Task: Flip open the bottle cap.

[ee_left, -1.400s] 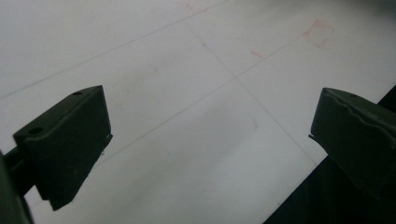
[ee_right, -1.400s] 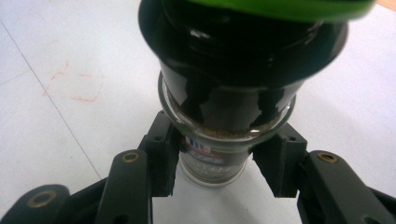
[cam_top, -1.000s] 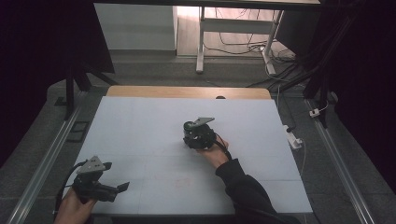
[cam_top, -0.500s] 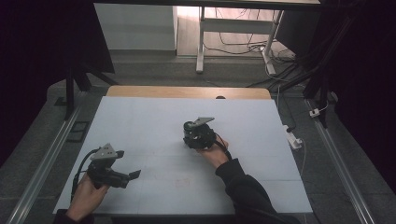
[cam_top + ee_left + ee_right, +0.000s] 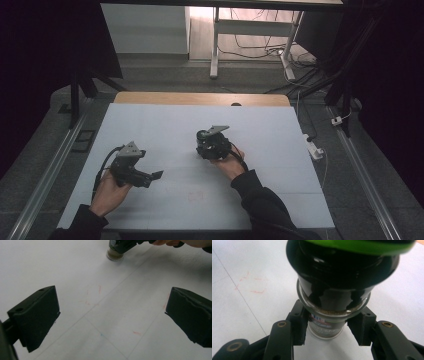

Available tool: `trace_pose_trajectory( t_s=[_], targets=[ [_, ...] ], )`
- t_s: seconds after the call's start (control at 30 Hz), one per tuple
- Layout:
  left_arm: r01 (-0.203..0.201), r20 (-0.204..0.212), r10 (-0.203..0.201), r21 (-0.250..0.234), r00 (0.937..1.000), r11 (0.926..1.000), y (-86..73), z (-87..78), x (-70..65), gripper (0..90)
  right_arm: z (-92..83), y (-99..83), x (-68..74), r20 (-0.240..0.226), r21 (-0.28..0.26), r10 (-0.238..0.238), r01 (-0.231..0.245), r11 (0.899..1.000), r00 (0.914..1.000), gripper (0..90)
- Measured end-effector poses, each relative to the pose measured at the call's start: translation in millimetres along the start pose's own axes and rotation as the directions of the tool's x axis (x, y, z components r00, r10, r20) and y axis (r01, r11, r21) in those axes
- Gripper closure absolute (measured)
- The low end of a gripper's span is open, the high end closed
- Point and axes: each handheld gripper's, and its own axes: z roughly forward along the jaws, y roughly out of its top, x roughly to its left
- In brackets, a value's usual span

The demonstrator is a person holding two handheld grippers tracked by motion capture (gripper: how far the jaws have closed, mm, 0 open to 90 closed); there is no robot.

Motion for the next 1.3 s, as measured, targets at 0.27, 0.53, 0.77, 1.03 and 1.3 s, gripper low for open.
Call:
trace_pose_trajectory(
  t_s=[0.27,0.53,0.77,1.03,1.3],
  targets=[
    [-0.033,0.011,0.033,0.001,0.9994,0.9994,18.3,17.9,0.1,0.0,0.0,0.3,-0.4,-0.003,0.002,-0.005,0.005,1.000,1.0000,52.3],
    [-0.061,0.034,0.061,0.016,0.9976,0.9980,36.0,39.0,3.1,0.0,-0.1,0.3,-0.7,-0.005,0.004,-0.007,0.007,1.000,1.0000,52.2],
    [-0.076,0.049,0.076,0.007,0.9959,0.9971,52.6,55.3,4.5,0.0,-0.1,0.3,-0.8,-0.006,0.004,-0.006,0.006,1.000,1.0000,52.3],
    [-0.104,0.037,0.103,0.009,0.9940,0.9946,67.9,72.1,5.8,0.0,-0.1,0.3,-0.7,-0.007,0.003,-0.005,0.005,1.000,1.0000,52.2],
    [-0.119,0.051,0.118,0.019,0.9917,0.9927,79.1,91.1,9.9,0.0,-0.1,0.3,-0.8,-0.008,0.003,-0.005,0.005,1.000,1.0000,52.2]
  ],
)
